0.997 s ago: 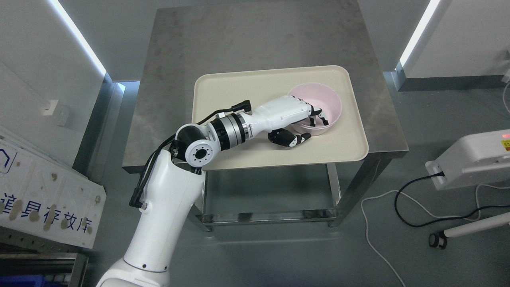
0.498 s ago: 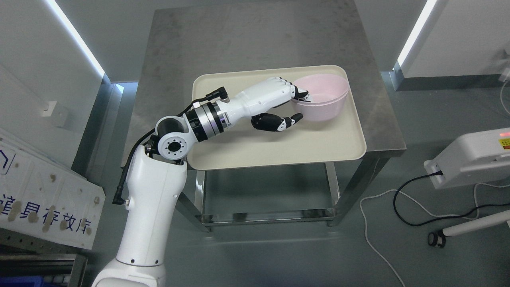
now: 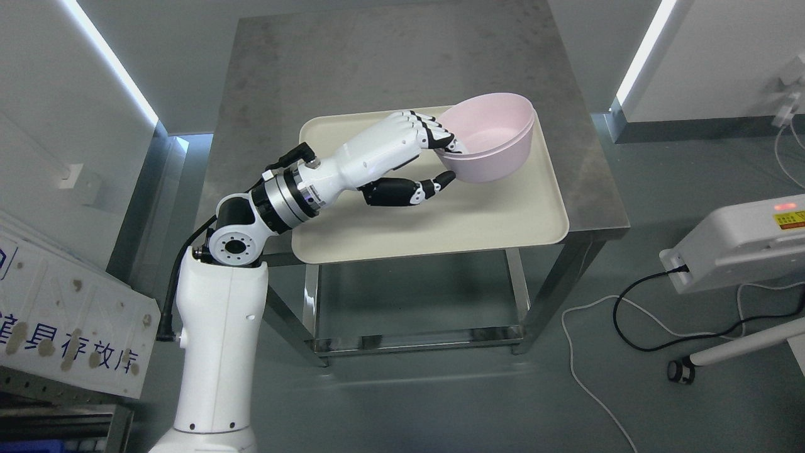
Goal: Stack pink IKEA bowls on left shelf middle
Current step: 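Carry the stacked bowls in the left hand toward the blue bin shelf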
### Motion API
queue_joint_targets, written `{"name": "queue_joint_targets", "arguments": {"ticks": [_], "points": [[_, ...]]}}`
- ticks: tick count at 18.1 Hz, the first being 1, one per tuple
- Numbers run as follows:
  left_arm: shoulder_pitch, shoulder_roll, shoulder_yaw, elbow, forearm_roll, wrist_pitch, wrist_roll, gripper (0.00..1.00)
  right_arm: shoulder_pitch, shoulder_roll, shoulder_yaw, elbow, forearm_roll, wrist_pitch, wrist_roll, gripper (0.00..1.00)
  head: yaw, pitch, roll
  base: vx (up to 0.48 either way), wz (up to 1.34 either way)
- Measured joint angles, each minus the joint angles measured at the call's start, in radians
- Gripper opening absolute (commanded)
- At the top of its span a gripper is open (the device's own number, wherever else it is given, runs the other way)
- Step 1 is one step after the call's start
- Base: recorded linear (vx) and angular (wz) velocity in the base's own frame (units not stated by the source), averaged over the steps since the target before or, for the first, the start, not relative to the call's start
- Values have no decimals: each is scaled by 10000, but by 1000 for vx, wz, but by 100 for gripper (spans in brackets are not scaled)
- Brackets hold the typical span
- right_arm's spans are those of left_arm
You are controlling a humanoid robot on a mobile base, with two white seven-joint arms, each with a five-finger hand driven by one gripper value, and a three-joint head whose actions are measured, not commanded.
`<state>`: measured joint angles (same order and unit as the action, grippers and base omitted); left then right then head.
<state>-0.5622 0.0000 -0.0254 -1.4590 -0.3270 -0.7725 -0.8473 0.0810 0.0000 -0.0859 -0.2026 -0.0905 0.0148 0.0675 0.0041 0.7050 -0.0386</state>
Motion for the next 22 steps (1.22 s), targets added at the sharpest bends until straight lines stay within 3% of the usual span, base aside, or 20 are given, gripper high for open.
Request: {"name": "queue_joint_targets", "arguments": {"ticks": [22], "points": [[1361, 0, 1233, -1467, 1164, -131, 10, 1, 4, 0, 0, 1, 0, -1, -128, 100, 0, 0, 0, -224, -163]]}}
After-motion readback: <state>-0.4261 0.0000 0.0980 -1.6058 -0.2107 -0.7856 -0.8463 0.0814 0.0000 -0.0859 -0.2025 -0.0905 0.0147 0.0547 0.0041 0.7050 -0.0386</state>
